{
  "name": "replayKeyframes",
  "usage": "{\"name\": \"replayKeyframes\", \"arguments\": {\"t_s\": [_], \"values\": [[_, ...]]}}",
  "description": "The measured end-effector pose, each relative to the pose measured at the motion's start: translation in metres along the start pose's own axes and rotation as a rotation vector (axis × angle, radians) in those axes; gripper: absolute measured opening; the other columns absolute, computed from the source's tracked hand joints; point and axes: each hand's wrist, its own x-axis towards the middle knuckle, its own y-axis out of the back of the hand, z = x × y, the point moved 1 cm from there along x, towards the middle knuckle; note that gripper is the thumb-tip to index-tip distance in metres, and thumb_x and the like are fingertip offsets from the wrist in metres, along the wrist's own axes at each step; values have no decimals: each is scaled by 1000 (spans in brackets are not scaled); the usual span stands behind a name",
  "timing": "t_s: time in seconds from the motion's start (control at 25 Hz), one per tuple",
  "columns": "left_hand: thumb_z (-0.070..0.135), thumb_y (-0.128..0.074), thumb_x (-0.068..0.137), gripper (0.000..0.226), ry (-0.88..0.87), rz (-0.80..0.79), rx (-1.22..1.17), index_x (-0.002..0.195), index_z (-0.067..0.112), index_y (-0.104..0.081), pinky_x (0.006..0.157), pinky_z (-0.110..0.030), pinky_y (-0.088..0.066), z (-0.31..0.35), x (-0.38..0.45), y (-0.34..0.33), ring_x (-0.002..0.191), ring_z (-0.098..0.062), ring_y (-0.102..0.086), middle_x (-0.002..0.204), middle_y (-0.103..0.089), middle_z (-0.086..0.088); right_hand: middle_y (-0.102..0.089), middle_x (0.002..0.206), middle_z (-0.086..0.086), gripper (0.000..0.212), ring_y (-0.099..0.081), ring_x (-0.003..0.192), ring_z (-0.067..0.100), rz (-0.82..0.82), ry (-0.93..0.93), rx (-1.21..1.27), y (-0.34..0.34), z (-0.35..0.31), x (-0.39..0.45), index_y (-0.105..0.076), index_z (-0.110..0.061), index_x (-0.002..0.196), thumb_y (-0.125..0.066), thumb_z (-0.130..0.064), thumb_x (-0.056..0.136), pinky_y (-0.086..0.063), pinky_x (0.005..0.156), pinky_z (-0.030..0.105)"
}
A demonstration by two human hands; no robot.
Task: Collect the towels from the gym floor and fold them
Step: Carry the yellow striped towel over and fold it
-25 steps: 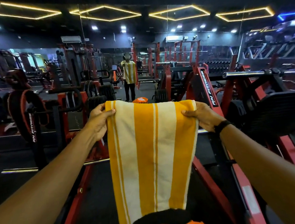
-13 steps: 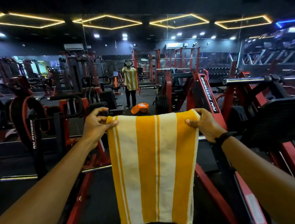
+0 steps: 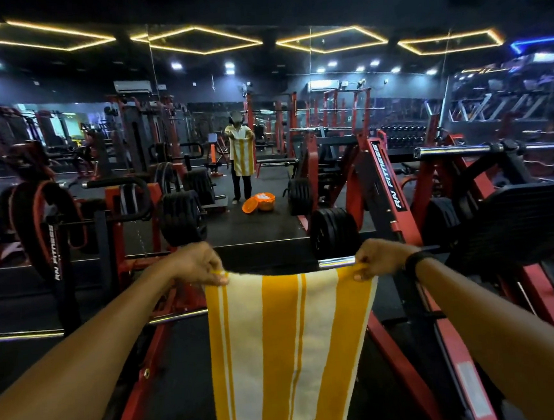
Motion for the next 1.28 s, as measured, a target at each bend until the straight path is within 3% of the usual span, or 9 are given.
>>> {"name": "replayKeyframes", "arguments": {"t_s": [0.12,0.32,0.6,0.72,0.84,0.96,1.04,1.16,1.28], "values": [[25,-70,84,22,-140,560,-792,104,25,-62,66,-19,-52,14,0,35,83,-8,-65,88,-71,8,-68,99,0,39,-66,90,4,301,129,781,53,-10,-7,-62,-19,106,-77,-34,74,-51,77,33],[60,-90,27,109,75,-130,-818,123,25,-52,94,-36,-49,-5,-18,-11,108,-14,-62,117,-66,4,-62,128,6,89,-61,116,26,-119,59,1005,-2,-19,1,-48,-24,133,-90,-33,55,-54,90,46],[39,-76,72,37,261,279,-1239,96,11,-68,67,-36,-56,1,-9,-6,74,-22,-71,87,-75,-9,-64,120,19,76,-66,100,34,124,-84,1201,9,-27,11,-50,-9,132,-78,-33,66,-54,86,54],[19,-90,54,78,303,195,-1264,122,2,-57,67,-41,-58,-8,-14,1,82,-28,-71,110,-68,-19,-51,130,12,106,-59,109,34,244,-86,1166,7,-30,15,-25,-16,148,-86,-20,61,-52,87,54],[6,-91,52,119,280,244,-1118,149,18,-23,75,-43,-56,-18,-20,-1,106,-30,-60,129,-50,-7,-42,133,3,105,-45,125,31,251,-72,912,-2,-26,12,-24,-20,149,-85,-9,64,-43,101,50],[7,-86,61,75,142,226,-714,127,26,-55,91,-42,-52,-16,-17,-7,109,-26,-59,122,-58,-4,-64,101,2,41,-60,98,20,252,-11,380,-9,-22,17,-66,-17,99,-87,-19,64,-52,87,36],[12,-84,67,38,98,286,-417,96,31,-66,92,-38,-49,-16,-13,-11,106,-25,-60,107,-66,-1,-60,76,-5,24,-56,74,10,224,-31,226,-12,-21,17,-61,-23,70,-85,-23,68,-43,65,21],[33,-80,71,23,91,378,133,86,40,-64,96,-39,-38,-21,-8,-10,114,-22,-47,106,-56,6,-61,76,-2,22,-57,74,11,113,6,173,-14,-19,14,-63,-18,72,-83,-28,70,-42,65,23],[28,-77,76,16,2,224,-5,84,28,-63,83,-32,-44,-25,-14,-6,103,-17,-56,98,-58,8,-70,93,8,30,-68,88,23,7,7,506,-13,-13,3,-67,-9,91,-82,-25,70,-56,79,33]]}}
